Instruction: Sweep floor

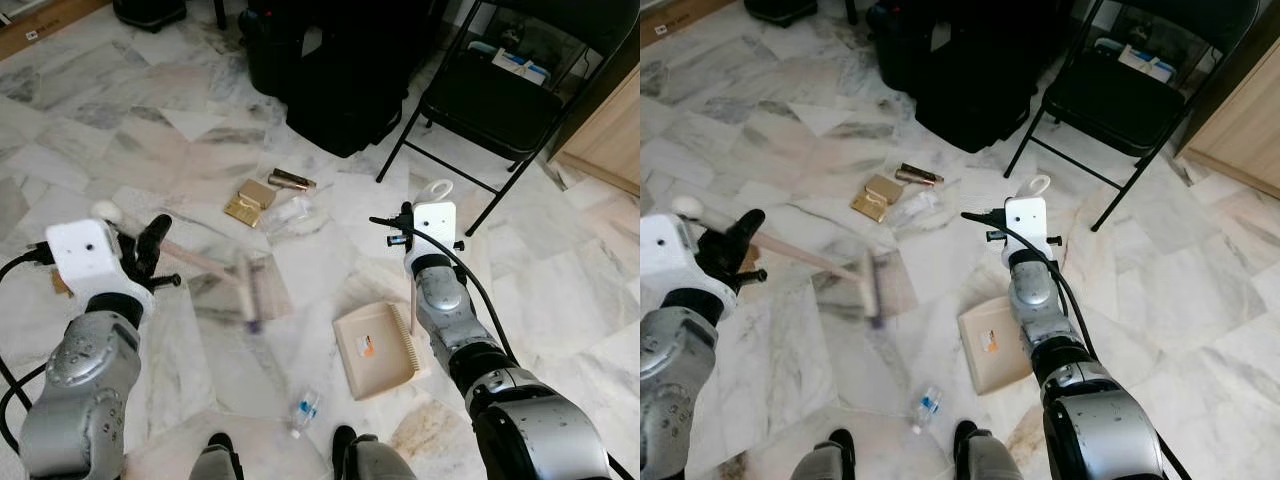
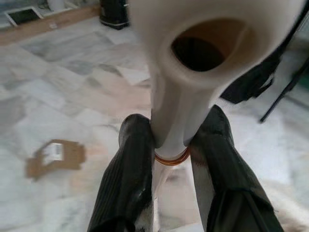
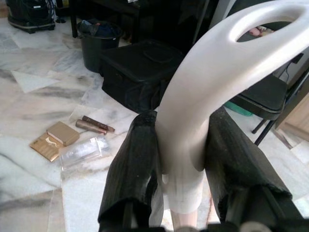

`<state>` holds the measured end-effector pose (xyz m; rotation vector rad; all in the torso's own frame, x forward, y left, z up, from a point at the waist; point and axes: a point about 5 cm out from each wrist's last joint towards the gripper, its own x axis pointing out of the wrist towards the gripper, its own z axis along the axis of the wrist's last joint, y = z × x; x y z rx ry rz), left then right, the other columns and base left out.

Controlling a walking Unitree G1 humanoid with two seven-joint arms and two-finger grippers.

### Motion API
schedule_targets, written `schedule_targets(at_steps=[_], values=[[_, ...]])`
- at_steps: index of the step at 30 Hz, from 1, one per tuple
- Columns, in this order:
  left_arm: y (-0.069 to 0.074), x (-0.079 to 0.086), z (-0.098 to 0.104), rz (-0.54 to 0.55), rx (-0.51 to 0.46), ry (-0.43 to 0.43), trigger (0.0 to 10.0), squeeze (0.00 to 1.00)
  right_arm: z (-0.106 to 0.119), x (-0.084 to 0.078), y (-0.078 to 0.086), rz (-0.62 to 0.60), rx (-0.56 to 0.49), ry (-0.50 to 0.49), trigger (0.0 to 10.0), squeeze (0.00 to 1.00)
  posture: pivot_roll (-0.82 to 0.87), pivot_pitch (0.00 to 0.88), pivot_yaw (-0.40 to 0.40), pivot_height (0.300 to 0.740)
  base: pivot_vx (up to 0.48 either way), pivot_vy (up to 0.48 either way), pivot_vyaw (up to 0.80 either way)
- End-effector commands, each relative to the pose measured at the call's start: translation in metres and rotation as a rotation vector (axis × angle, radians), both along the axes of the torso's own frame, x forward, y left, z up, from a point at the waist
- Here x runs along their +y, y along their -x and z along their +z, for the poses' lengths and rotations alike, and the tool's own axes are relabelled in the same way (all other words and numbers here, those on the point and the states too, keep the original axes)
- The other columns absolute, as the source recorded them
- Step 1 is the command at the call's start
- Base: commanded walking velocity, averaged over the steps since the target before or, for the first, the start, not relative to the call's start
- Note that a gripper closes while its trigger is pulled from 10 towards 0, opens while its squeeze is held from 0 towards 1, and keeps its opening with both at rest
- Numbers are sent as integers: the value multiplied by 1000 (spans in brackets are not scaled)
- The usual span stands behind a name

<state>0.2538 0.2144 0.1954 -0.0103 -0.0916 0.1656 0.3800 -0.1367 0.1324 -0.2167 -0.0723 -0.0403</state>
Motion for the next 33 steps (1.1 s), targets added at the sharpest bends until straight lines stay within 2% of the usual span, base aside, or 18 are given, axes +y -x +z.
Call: schedule_targets(at_steps=[1, 3, 5, 13, 17, 20, 26, 27, 33], values=[[2, -3, 0, -27, -5, -58, 10000, 0, -10, 1, 3, 14, 41, -27, 10000, 0, 38, 291, -59, 740, 0, 0, 0], [2, -4, -1, -44, 7, -115, 10000, 0, -10, 3, 3, 42, 46, -32, 10000, 0, 39, 292, -59, 740, 0, 0, 0], [2, -3, -3, -49, 10, -135, 10000, 0, -11, 5, 4, 59, 47, -34, 10000, 0, 39, 291, -59, 740, 0, 0, 0], [7, 1, -21, -28, 39, -137, 10000, 0, -10, 10, 5, 81, 35, -37, 10000, 0, 39, 285, -58, 740, 0, 0, 0], [8, -1, -29, -46, 106, -169, 10000, 0, -8, 12, 5, 115, 20, -30, 10000, 0, 32, 279, -58, 740, 0, 0, 0], [7, -2, -40, -81, 204, -228, 10000, 0, -10, 17, 5, 166, 37, -37, 10000, 0, 34, 275, -57, 740, 0, 0, 0], [7, -1, -45, -94, 238, -240, 10000, 0, -20, 35, 10, 306, 102, -9, 10000, 0, 29, 264, -54, 740, 0, 0, 0], [5, -2, -44, -98, 248, -247, 10000, 0, -24, 43, 13, 352, 124, -11, 10000, 0, 29, 261, -54, 740, 0, 0, 0], [2, -2, -43, -111, 306, -303, 10000, 0, -29, 47, 16, 360, 144, -17, 10000, 0, 31, 264, -53, 740, 0, 0, 0]])
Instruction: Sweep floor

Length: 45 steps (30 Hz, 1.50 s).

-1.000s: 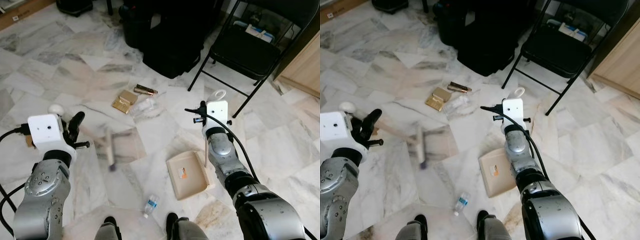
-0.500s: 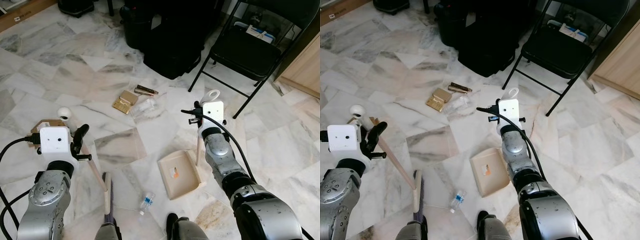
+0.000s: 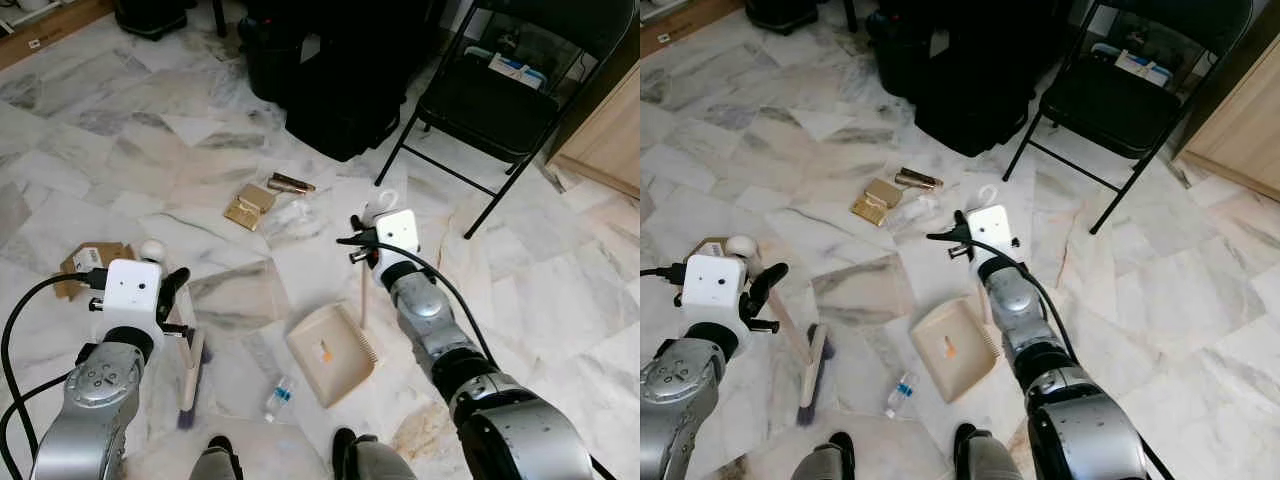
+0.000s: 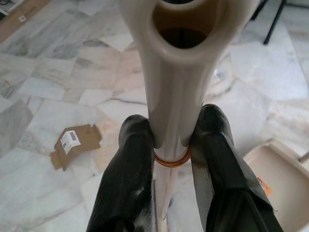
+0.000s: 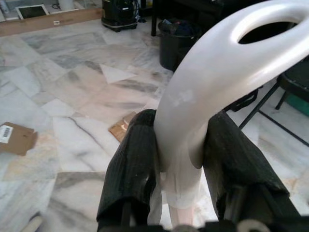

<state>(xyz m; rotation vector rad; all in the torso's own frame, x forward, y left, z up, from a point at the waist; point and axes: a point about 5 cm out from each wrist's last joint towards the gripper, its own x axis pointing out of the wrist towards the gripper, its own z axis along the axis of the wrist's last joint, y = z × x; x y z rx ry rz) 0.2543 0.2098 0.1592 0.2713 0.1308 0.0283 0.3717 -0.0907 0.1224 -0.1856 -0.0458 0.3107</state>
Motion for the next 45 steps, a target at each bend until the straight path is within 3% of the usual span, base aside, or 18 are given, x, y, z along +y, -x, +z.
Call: schedule_targets(at_steps=[1, 14, 16, 17, 21, 24, 32, 33, 41, 45], values=[[2, 3, -7, 21, 71, -43, 10000, 0, -19, 2, 8, 20, 84, 16, 10000, 0, 31, 265, -54, 740, 0, 0, 0], [5, 3, -13, -22, 302, -61, 10000, 0, -15, 4, 3, -30, 97, 42, 10000, 0, 39, 283, -54, 740, 0, 0, 0], [8, -3, -16, -58, 371, 26, 10000, 0, -14, 3, 2, -54, 95, 37, 10000, 0, 41, 288, -53, 740, 0, 0, 0], [10, -10, -18, -97, 418, 124, 10000, 0, -13, 3, 1, -66, 93, 37, 10000, 0, 43, 288, -52, 740, 0, 0, 0], [9, -23, -11, -153, 441, 320, 10000, 0, -10, 5, 0, -72, 87, 32, 10000, 0, 48, 290, -49, 740, 0, 0, 0], [11, -31, -8, -213, 468, 404, 10000, 0, -9, 4, -1, -87, 82, 28, 10000, 0, 49, 290, -46, 740, 0, 0, 0], [2, -34, 7, -160, 385, 570, 10000, 0, -6, 2, -3, -111, 73, 18, 10000, 0, 53, 294, -44, 740, 0, 0, 0], [0, -36, 10, -155, 368, 622, 10000, 0, -6, 2, -3, -114, 73, 15, 10000, 0, 54, 294, -44, 740, 0, 0, 0], [-5, -45, 19, -135, 318, 676, 10000, 0, -2, 2, -3, -121, 50, -17, 10000, 0, 59, 294, -45, 740, 0, 0, 0], [-10, -37, 29, -82, 208, 663, 10000, 0, 3, 0, -6, -134, 32, -58, 10000, 0, 59, 291, -46, 740, 0, 0, 0]])
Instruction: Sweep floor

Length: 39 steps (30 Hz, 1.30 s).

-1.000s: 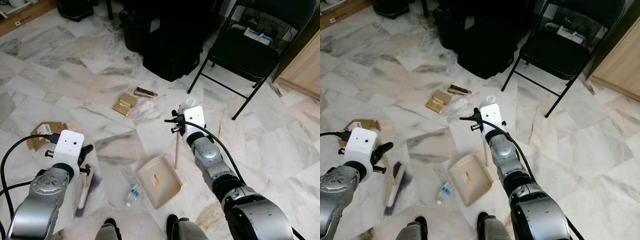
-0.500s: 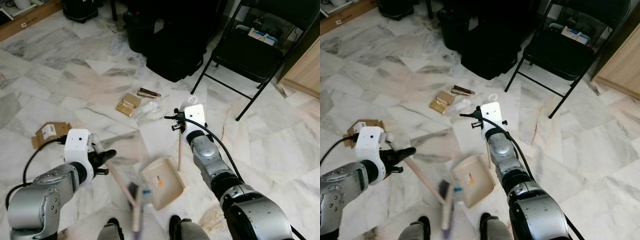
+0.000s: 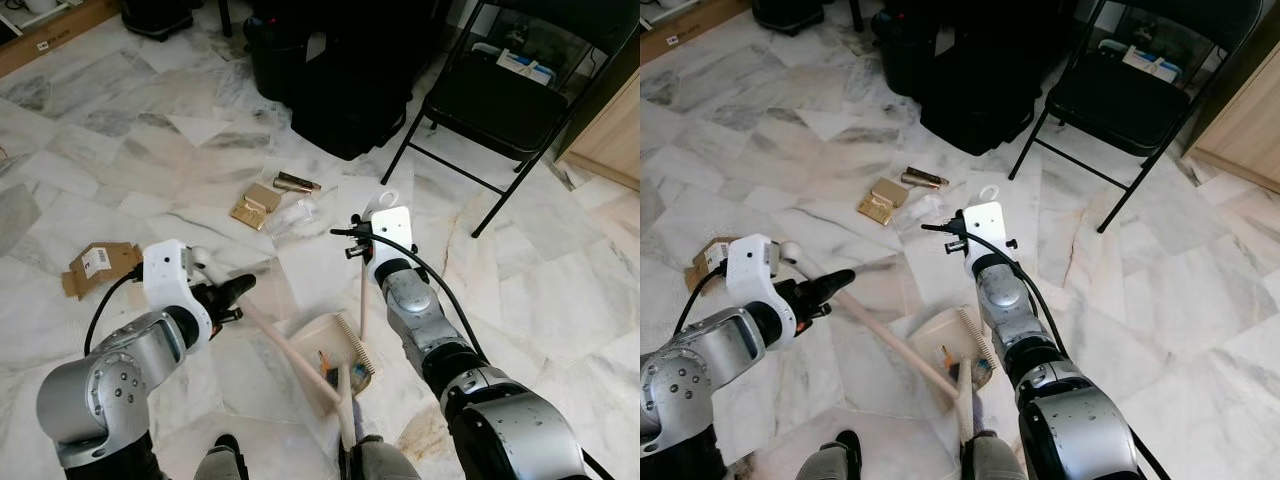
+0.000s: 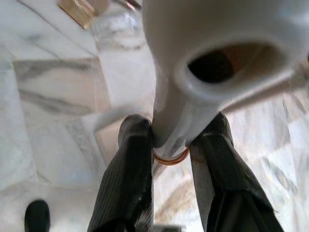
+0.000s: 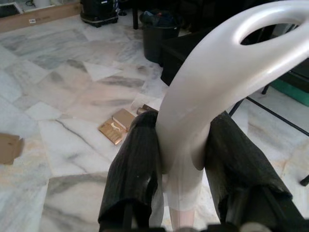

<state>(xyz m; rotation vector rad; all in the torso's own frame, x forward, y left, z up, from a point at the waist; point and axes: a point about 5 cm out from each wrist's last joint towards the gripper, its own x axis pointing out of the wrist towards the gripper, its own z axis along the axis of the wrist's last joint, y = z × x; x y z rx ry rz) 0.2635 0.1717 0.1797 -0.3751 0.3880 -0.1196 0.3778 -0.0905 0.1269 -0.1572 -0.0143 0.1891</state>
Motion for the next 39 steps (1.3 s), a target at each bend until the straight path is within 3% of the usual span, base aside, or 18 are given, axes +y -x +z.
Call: schedule_targets(at_steps=[1, 8, 15, 18, 21, 23, 28, 30, 35, 36, 39], values=[[-2, 5, 15, 30, -101, -6, 10000, 0, 1, -3, -1, -23, 0, -47, 10000, 0, 59, 290, -45, 740, 0, 0, 0], [-6, 14, 46, 64, -301, -94, 10000, 0, 21, -15, -9, -61, -61, -108, 10000, 0, 56, 263, -43, 740, 0, 0, 0], [-8, 26, 71, 72, -473, -180, 10000, 0, 29, -17, -11, -69, -97, -127, 10000, 0, 64, 239, -36, 740, 0, 0, 0], [-9, 28, 76, 89, -508, -178, 10000, 0, 30, -17, -11, -71, -106, -136, 10000, 0, 65, 237, -34, 740, 0, 0, 0], [-8, 38, 91, 207, -634, -230, 10000, 0, 35, -17, -12, -80, -126, -171, 10000, 0, 64, 222, -31, 740, 0, 0, 0], [-7, 42, 94, 262, -669, -242, 10000, 0, 37, -19, -13, -90, -129, -189, 10000, 0, 56, 209, -31, 740, 0, 0, 0], [-5, 48, 94, 369, -715, -293, 10000, 0, 41, -26, -14, -129, -136, -261, 10000, 0, 48, 180, -27, 740, 0, 0, 0], [-5, 45, 89, 365, -712, -367, 10000, 0, 45, -30, -15, -156, -150, -295, 10000, 0, 45, 172, -28, 740, 0, 0, 0], [-10, 37, 60, 314, -652, -448, 10000, 0, 50, -34, -15, -188, -167, -371, 10000, 0, 26, 143, -21, 740, 0, 0, 0], [-9, 33, 39, 298, -610, -450, 10000, 0, 49, -34, -13, -202, -174, -410, 10000, 0, 0, 104, -24, 740, 0, 0, 0], [-10, 27, 23, 307, -587, -415, 10000, 0, 54, -35, -10, -198, -216, -427, 10000, 0, -14, 92, -31, 740, 0, 0, 0]])
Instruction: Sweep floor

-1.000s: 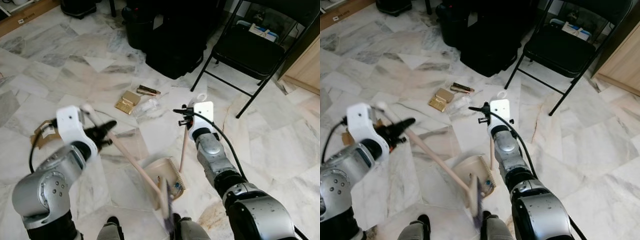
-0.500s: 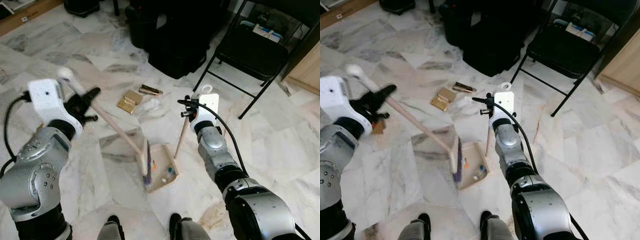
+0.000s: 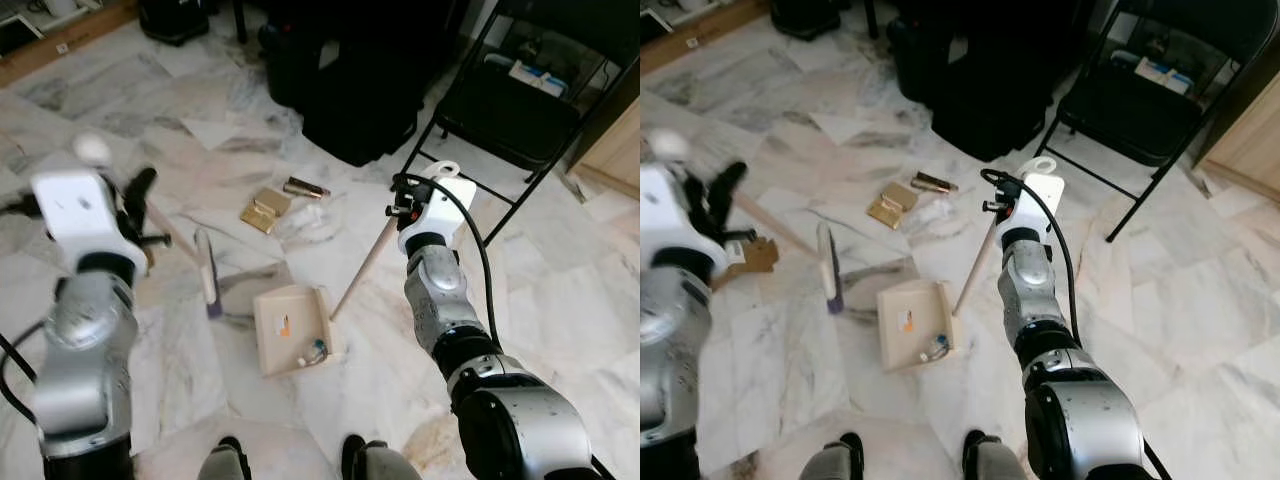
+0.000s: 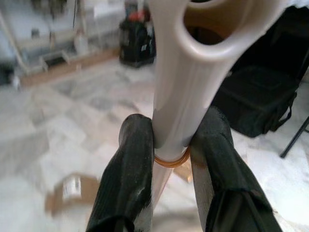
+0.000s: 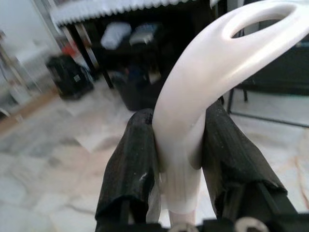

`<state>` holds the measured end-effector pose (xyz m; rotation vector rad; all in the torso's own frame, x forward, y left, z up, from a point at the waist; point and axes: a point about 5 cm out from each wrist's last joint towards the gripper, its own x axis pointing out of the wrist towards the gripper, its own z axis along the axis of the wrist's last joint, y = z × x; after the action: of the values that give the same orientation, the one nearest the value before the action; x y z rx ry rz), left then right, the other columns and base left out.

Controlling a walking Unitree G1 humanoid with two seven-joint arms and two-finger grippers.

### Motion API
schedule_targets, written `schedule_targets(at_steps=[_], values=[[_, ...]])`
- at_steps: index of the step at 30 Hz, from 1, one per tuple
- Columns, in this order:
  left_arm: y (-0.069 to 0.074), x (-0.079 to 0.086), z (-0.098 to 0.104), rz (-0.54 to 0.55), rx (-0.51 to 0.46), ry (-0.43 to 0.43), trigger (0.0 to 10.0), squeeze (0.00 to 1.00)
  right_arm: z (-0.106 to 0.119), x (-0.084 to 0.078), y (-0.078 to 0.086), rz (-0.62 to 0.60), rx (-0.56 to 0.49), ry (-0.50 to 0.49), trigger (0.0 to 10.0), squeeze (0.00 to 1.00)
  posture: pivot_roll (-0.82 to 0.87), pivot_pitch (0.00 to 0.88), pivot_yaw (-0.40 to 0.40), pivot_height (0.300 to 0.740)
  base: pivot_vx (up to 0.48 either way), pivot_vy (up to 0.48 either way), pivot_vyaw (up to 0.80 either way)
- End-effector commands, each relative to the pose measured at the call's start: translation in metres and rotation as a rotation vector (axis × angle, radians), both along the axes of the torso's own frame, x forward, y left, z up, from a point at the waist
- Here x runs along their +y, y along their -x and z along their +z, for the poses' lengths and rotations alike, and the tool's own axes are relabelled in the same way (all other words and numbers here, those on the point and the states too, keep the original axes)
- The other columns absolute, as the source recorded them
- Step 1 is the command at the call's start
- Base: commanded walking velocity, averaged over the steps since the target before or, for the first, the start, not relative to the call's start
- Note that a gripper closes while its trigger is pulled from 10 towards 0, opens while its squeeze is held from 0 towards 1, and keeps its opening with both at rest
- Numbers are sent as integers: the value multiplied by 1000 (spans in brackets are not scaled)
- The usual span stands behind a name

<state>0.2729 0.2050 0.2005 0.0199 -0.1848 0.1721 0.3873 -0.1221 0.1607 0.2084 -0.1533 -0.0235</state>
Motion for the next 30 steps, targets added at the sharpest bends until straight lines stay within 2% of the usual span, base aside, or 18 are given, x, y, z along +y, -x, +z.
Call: schedule_targets(at_steps=[1, 7, 10, 15, 17, 21, 22, 26, 28, 30], values=[[0, -6, 2, -21, -43, -9, 10000, 0, 21, -3, -1, -15, -97, -39, 10000, 0, -14, 92, -31, 740, 0, 0, 0], [-9, -6, 1, 6, -73, -5, 10000, 0, 34, -13, 6, -22, -181, -51, 10000, 0, -31, 40, -37, 740, 0, 0, 0], [-10, -6, 2, 5, -77, -8, 10000, 0, 34, -13, 7, -24, -183, -52, 10000, 0, -29, 36, -37, 740, 0, 0, 0], [-11, -6, 4, 16, -123, -28, 10000, 0, 31, -11, 18, -40, -176, -86, 10000, 0, -26, 25, -28, 740, 0, 0, 0], [-8, -4, -1, 45, -125, -31, 10000, 0, 25, -12, 25, -44, -165, -78, 10000, 0, -26, 34, -23, 740, 0, 0, 0], [-7, -2, -4, 63, -121, -18, 10000, 0, 22, -14, 28, -43, -162, -65, 10000, 0, -30, 49, -22, 740, 0, 0, 0], [-5, 0, -6, 74, -127, -4, 10000, 0, 23, -17, 33, -42, -178, 0, 10000, 0, -44, 88, -24, 740, 0, 0, 0], [-5, 1, -6, 82, -134, 8, 10000, 0, 22, -22, 39, -48, -190, 51, 10000, 0, -44, 98, -27, 740, 0, 0, 0], [-4, 4, -3, 83, -149, 2, 10000, 0, 22, -26, 48, -56, -202, 125, 10000, 0, -42, 121, -32, 740, 0, 0, 0], [-2, 5, -3, 84, -152, -1, 10000, 0, 22, -27, 50, -56, -206, 138, 10000, 0, -42, 121, -32, 740, 0, 0, 0]])
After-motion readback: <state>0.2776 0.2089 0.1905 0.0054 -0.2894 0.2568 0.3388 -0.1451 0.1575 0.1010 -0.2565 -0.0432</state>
